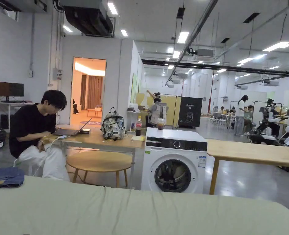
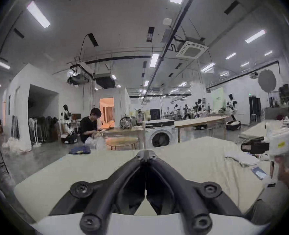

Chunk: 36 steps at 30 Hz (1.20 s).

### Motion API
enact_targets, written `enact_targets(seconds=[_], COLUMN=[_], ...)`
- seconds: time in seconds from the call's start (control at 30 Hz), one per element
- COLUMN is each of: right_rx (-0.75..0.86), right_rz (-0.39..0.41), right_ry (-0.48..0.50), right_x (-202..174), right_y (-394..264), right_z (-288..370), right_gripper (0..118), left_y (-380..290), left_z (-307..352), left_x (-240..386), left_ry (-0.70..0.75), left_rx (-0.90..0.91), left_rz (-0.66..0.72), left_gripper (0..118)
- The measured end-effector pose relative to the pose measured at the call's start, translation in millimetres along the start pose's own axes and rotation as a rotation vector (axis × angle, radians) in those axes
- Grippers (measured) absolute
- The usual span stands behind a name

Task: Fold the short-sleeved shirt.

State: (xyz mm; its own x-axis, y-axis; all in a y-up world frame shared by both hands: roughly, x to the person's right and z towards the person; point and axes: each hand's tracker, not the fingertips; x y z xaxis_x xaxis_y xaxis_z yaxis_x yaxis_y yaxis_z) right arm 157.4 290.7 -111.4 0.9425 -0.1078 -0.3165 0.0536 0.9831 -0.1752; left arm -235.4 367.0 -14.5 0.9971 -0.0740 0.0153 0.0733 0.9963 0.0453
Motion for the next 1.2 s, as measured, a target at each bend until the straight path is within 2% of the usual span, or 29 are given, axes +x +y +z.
enact_targets(seconds=[0.1,0.17,0.23,0.3,0.43,0.57,0.73,0.87,1.0,1.13,1.17,1.2], right_rx=[0.015,0.010,0.003,0.008,0.002,0.018,0.031,0.043,0.047,0.047,0.054,0.061], right_rz=[0.039,0.027,0.049,0.084,0.059,0.055,0.039,0.048,0.042,0.056,0.068,0.081], right_ry=[-0.099,-0.108,-0.125,-0.160,-0.212,-0.216,-0.199,-0.202,-0.192,-0.190,-0.194,-0.193], right_x=[-6,-9,-11,-15,-17,-15,-13,-14,-14,-15,-17,-18], right_y=[-8,-12,-15,-15,-8,-7,-5,-3,-3,-2,-3,-2], right_z=[7,11,13,17,17,21,23,25,27,28,29,29], right_gripper=[0,0,0,0,0,0,0,0,0,1,14,31], left_y=[-7,-12,-20,-24,-30,-32,-32,-29,-28,-28,-28,-29], left_z=[7,9,7,10,7,8,11,12,13,10,9,8], left_x=[7,1,0,-4,-7,-4,-10,-7,-6,1,3,4], left_ry=[0.125,0.025,0.092,0.060,0.019,0.063,0.034,0.058,0.021,0.056,0.058,0.045], left_rx=[0.006,-0.013,-0.044,-0.036,-0.036,-0.055,-0.042,-0.035,-0.024,-0.042,-0.050,-0.052], left_rz=[-0.015,0.008,0.004,0.013,0.086,0.021,0.082,0.073,0.108,0.063,0.046,0.036], left_gripper=[0,0,0,0,0,0,0,0,0,0,3,14])
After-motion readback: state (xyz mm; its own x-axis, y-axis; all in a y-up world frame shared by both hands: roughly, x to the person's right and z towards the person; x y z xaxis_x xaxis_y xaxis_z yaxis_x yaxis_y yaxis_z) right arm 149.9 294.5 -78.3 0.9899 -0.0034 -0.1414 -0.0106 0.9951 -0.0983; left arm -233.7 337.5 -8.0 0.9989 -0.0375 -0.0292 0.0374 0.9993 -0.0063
